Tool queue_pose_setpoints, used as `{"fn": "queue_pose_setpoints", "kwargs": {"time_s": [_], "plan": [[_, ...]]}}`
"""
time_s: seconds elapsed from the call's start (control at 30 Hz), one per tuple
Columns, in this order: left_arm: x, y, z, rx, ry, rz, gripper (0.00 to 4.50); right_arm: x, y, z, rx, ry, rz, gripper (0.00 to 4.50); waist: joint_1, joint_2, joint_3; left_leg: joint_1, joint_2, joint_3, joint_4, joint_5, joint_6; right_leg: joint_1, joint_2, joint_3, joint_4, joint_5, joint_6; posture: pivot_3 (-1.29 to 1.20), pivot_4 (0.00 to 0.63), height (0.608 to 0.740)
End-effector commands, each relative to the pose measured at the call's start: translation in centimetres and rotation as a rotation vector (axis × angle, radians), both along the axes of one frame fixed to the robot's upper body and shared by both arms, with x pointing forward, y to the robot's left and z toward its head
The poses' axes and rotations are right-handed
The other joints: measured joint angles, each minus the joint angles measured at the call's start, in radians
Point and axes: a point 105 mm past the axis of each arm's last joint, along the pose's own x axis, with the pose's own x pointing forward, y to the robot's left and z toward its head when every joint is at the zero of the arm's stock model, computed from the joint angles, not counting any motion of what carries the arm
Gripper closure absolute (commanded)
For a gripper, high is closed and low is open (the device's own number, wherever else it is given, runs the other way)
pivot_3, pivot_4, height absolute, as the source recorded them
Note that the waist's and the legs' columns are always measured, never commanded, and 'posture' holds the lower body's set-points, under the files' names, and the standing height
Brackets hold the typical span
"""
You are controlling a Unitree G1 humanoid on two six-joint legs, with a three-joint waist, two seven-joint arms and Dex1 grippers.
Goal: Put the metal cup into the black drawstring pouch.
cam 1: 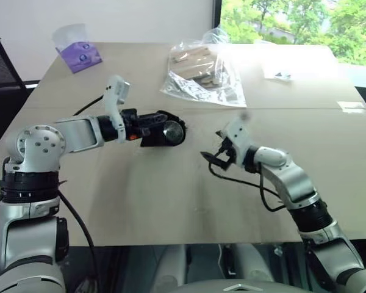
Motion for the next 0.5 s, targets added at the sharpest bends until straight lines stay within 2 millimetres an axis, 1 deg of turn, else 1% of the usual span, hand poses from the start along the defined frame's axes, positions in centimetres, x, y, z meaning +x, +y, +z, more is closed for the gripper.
{"fn": "queue_pose_setpoints", "kwargs": {"time_s": [0.03,0.1,0.17,0.27,0.33,0.43,0.5], "plan": [[-0.7,0.1,-0.4,0.112,-0.051,-0.027,4.5,-0.4,1.1,-0.6,-0.013,-0.051,0.051,0.06,0.001,0.0,0.0,0.0,0.0,0.0,0.0,0.0,0.0,0.0,0.0,0.0,0.0,0.0,0.0,0.0,0.15,0.74],[-0.9,1.8,-2.8,0.262,-0.026,0.004,4.5,-0.7,1.5,-1.3,-0.019,-0.039,0.084,0.06,0.001,0.0,0.0,0.0,0.0,0.0,0.0,0.0,0.0,0.0,0.0,0.0,0.0,0.0,0.0,0.0,0.15,0.74],[-1.5,3.0,-4.0,0.351,-0.013,-0.001,4.5,-1.0,1.6,-1.5,-0.012,-0.028,0.108,0.06,0.001,0.0,0.0,0.001,0.0,0.0,0.0,0.0,0.0,0.001,-0.001,0.001,0.0,0.0,0.0,0.0,0.15,0.74],[-2.3,5.1,-4.6,0.413,0.012,-0.009,4.5,-1.0,1.8,-1.3,-0.005,-0.034,0.125,0.06,-0.002,0.003,0.001,0.012,0.001,0.007,-0.005,0.0,0.001,0.006,-0.002,0.005,0.001,0.0,0.0,0.0,0.15,0.74],[-2.5,6.4,-4.8,0.448,0.022,-0.003,4.5,-1.0,1.9,-1.1,-0.002,-0.041,0.136,0.06,0.001,0.0,0.003,0.01,0.002,0.005,-0.004,-0.003,0.004,0.004,0.0,0.003,0.001,0.0,0.0,0.0,0.15,0.74],[-2.8,8.6,-5.3,0.537,0.054,0.004,4.5,-1.1,2.3,-0.7,0.014,-0.054,0.157,0.06,0.005,0.0,0.003,0.007,0.003,0.002,-0.003,-0.002,0.004,0.003,0.0,0.002,0.001,0.0,0.0,0.0,0.15,0.74],[-2.7,8.9,-5.3,0.552,0.051,-0.003,4.5,-1.1,2.7,-0.4,0.027,-0.062,0.169,0.06,0.004,0.0,0.004,0.007,0.002,0.003,-0.003,-0.002,0.004,0.003,0.0,0.002,0.001,0.0,0.0,0.0,0.15,0.74]]}}
